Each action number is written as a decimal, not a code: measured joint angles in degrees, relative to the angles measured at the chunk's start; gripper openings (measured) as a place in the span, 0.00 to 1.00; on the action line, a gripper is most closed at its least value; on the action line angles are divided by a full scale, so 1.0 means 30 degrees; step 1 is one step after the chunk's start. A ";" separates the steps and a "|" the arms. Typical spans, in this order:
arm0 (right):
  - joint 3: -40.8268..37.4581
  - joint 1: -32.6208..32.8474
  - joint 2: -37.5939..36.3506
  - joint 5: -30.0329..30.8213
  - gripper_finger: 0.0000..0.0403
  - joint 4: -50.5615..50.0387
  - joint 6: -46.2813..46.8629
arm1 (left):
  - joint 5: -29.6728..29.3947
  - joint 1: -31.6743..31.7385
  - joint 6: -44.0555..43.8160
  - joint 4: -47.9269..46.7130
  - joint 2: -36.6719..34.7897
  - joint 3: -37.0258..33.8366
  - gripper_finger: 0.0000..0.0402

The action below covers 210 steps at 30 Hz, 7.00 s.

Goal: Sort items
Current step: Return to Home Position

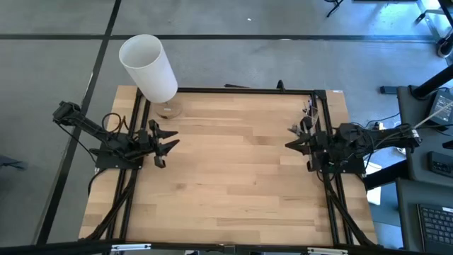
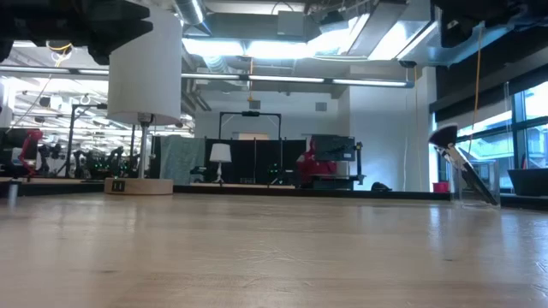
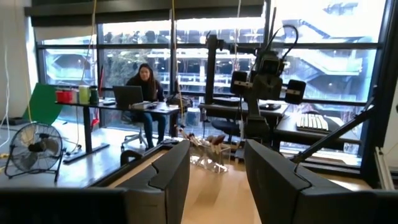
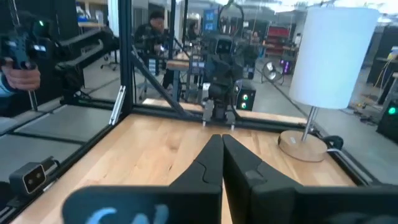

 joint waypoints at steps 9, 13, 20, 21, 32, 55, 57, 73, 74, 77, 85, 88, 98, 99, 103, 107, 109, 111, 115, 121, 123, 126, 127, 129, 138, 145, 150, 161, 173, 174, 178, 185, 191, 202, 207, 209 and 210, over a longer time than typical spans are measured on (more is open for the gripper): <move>-0.1676 -0.0007 -0.3646 -0.0015 0.01 -0.0328 0.0081 | 0.0007 0.0000 0.0557 -0.0171 -0.0346 -0.0269 0.37; -0.2419 -0.0007 -0.5028 -0.0007 0.01 -0.0492 0.0074 | 0.0022 0.0007 0.0637 -0.0501 -0.0346 -0.0269 0.37; -0.3860 -0.0475 -0.6295 0.0275 0.01 -0.0136 0.0589 | 0.2542 0.0602 0.0907 -0.0442 -0.0317 -0.0269 0.37; -0.3973 -0.0545 -0.6302 0.0218 0.01 -0.0027 0.0698 | 0.2923 0.0732 0.0856 -0.0423 -0.0317 -0.0269 0.37; -0.4313 -0.0708 -0.5400 -0.0644 0.01 0.1014 0.1530 | 0.4488 0.1994 0.0442 -0.0915 -0.0274 -0.0269 0.37; -0.5785 -0.3372 -0.5346 -0.1907 0.01 0.1310 0.1995 | 0.4742 0.2545 -0.0226 -0.3170 -0.0288 -0.0269 0.37; -0.5785 -0.3483 -0.5735 -0.2257 0.01 0.1046 0.1997 | 0.4626 0.2543 -0.0330 -0.3180 -0.0324 -0.0269 0.37; -0.5559 -0.3570 -0.6674 -0.2674 0.01 -0.0244 0.1924 | 0.3470 0.1206 -0.0070 -0.4889 -0.2750 -0.0269 0.37; -0.5559 -0.3570 -0.6674 -0.2688 0.01 -0.0186 0.1906 | 0.3453 0.1100 -0.0056 -0.5151 -0.2974 -0.0269 0.37; -0.5774 -0.3570 -0.6659 -0.2738 0.01 0.0775 0.1686 | 0.3477 0.0867 0.0105 -0.5579 -0.3415 -0.0269 0.37; -0.7104 -0.3577 -0.6346 -0.2560 0.01 0.2976 0.1669 | 0.4116 0.0539 0.1038 -0.5588 -0.3771 -0.0269 0.37; -0.7104 -0.3577 -0.6339 -0.2550 0.01 0.2976 0.1669 | 0.4116 0.0539 0.1101 -0.5758 -0.3771 -0.0269 0.37; -0.7097 -0.3577 -0.6314 -0.1066 0.05 0.3045 0.1567 | 0.3840 0.0543 0.0817 -0.5765 -0.3771 -0.1168 0.37; -0.7097 -0.3577 -0.6310 -0.0947 0.05 0.3050 0.1566 | 0.3493 0.0540 0.0818 -0.5511 -0.3777 -0.1471 0.37; -0.7096 -0.3577 -0.6310 -0.0824 0.08 0.3188 0.1451 | 0.2846 0.0569 0.0355 -0.5697 -0.3869 -0.1479 0.37; -0.7089 -0.3577 -0.6302 -0.0838 0.09 0.3428 0.0713 | 0.3118 0.0561 0.0299 -0.5683 -0.3953 -0.1479 0.37; -0.7089 -0.3577 -0.6302 -0.0843 0.10 0.3423 0.0581 | 0.3118 0.0561 0.0299 -0.5683 -0.3953 -0.1479 0.37; -0.7089 -0.3577 -0.6295 -0.0845 0.10 0.3413 0.0569 | 0.3118 0.0561 0.0299 -0.5690 -0.3953 -0.1479 0.37; -0.7089 -0.3577 -0.6295 -0.0850 0.10 0.3400 0.0569 | 0.2915 0.0561 0.0299 -0.5698 -0.3953 -0.1479 0.37; -0.7089 -0.3577 -0.6295 -0.0859 0.10 0.3311 0.0656 | 0.1369 0.0561 0.0277 -0.5567 -0.3941 -0.1479 0.37; -0.7089 -0.3577 -0.6295 -0.0860 0.10 0.3318 0.0669 | 0.0902 0.0561 0.0284 -0.5563 -0.3945 -0.1479 0.37; -0.7089 -0.3577 -0.6295 -0.0854 0.10 0.3301 0.0686 | 0.0811 0.0561 0.0277 -0.5567 -0.3939 -0.1479 0.37; -0.7089 -0.3577 -0.6295 -0.0851 0.10 0.3215 0.0685 | 0.0851 0.0561 0.0277 -0.5567 -0.3939 -0.1479 0.37; -0.7089 -0.3577 -0.6288 -0.0852 0.10 0.2970 0.0664 | 0.0960 0.0561 0.0277 -0.5567 -0.3938 -0.1479 0.37; -0.7082 -0.3577 -0.6288 -0.0861 0.10 0.2037 0.0656 | 0.0975 0.0561 0.0283 -0.5567 -0.3945 -0.1479 0.37; -0.7082 -0.3577 -0.6288 -0.0860 0.10 0.1876 0.0649 | 0.0985 0.0561 0.0284 -0.5574 -0.3945 -0.1479 0.37; -0.7082 -0.3577 -0.6288 -0.0860 0.10 0.1869 0.0649 | 0.0991 0.0561 0.0283 -0.5574 -0.3939 -0.1479 0.37; -0.7082 -0.3570 -0.6288 -0.0860 0.10 0.1868 0.0649 | 0.0998 0.0561 0.0284 -0.5574 -0.3945 -0.1479 0.37; -0.7082 -0.3570 -0.6288 -0.0860 0.10 0.1866 0.0649 | 0.0998 0.0561 0.0284 -0.5580 -0.3938 -0.1479 0.37; -0.7082 -0.3570 -0.6288 -0.0860 0.10 0.1868 0.0649 | 0.0991 0.0561 0.0284 -0.5574 -0.3938 -0.1479 0.37; -0.7082 -0.3570 -0.6288 -0.0860 0.10 0.1861 0.0649 | 0.0994 0.0561 0.0284 -0.5577 -0.3938 -0.1479 0.37; -0.7082 -0.3570 -0.6288 -0.0860 0.10 0.1864 0.0649 | 0.0997 0.0561 0.0284 -0.5574 -0.3938 -0.1479 0.37; -0.7082 -0.3570 -0.6287 -0.0860 0.10 0.1861 0.0649 | 0.0992 0.0561 0.0284 -0.5575 -0.3945 -0.1479 0.37; -0.7082 -0.3570 -0.6281 -0.0860 0.10 0.1861 0.0649 | 0.0998 0.0561 0.0284 -0.5580 -0.3945 -0.1479 0.37; -0.7082 -0.3570 -0.6281 -0.0860 0.10 0.1861 0.0649 | 0.0998 0.0561 0.0284 -0.5581 -0.3945 -0.1479 0.37; -0.7082 -0.3570 -0.6281 -0.0860 0.10 0.1867 0.0649 | 0.0998 0.0561 0.0284 -0.5581 -0.3940 -0.1479 0.37; -0.7082 -0.3570 -0.6282 -0.0861 0.10 0.1862 0.0649 | 0.0998 0.0561 0.0284 -0.5576 -0.3943 -0.1479 0.37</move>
